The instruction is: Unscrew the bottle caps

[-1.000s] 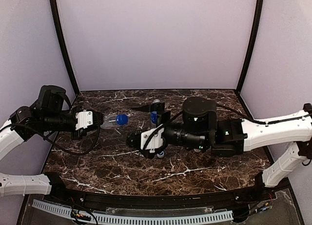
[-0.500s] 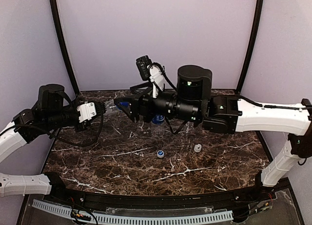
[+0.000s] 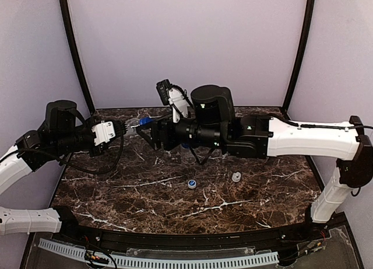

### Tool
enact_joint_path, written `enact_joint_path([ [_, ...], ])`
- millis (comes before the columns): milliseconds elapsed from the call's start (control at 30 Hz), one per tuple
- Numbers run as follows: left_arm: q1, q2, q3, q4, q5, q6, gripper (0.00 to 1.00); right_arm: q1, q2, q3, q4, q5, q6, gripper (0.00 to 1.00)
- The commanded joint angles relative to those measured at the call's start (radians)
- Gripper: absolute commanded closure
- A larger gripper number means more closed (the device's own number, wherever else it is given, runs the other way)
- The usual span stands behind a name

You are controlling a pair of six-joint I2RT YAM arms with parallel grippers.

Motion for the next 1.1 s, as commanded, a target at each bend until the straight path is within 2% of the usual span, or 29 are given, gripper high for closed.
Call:
enact_joint_path([
  [0,0.003,-0.005,-0.006,0.004,0.024,0.004,0.86,-0.027,0.022,0.038,0.019,0.000,0.027,0.31],
  [133,0.004,-0.005,-0.005,0.001,0.030,0.007,0.86,-0.039,0.035,0.053,0.024,-0.059,0.030,0.44],
  [300,0.003,-0.005,-0.002,-0.001,0.036,0.009,0.86,-0.048,0.041,0.061,0.022,-0.080,0.027,0.56],
  [400,0.004,-0.006,-0.002,-0.005,0.039,0.010,0.86,-0.051,0.038,0.061,0.024,-0.094,0.009,0.74],
  [500,0.003,-0.008,-0.002,-0.024,0.046,0.013,0.86,-0.055,0.034,0.055,0.037,-0.146,-0.052,0.99],
  [533,0.003,-0.009,-0.001,-0.030,0.055,0.014,0.86,-0.055,0.031,0.052,0.042,-0.183,-0.090,1.00],
  [667,0.003,-0.007,0.017,-0.121,0.109,0.024,0.87,-0.026,0.003,0.025,0.017,-0.305,-0.385,1.00],
  [800,0.003,0.004,0.039,-0.315,0.227,0.069,0.87,0.064,-0.072,-0.092,0.006,-0.303,-0.888,1.00],
  [933,0.003,-0.007,0.031,-0.441,0.302,0.117,0.87,0.141,-0.127,-0.188,0.006,-0.222,-1.281,1.00],
  [1067,0.004,-0.011,0.014,-0.512,0.302,0.178,0.88,0.196,-0.144,-0.230,0.007,-0.067,-1.557,1.00],
])
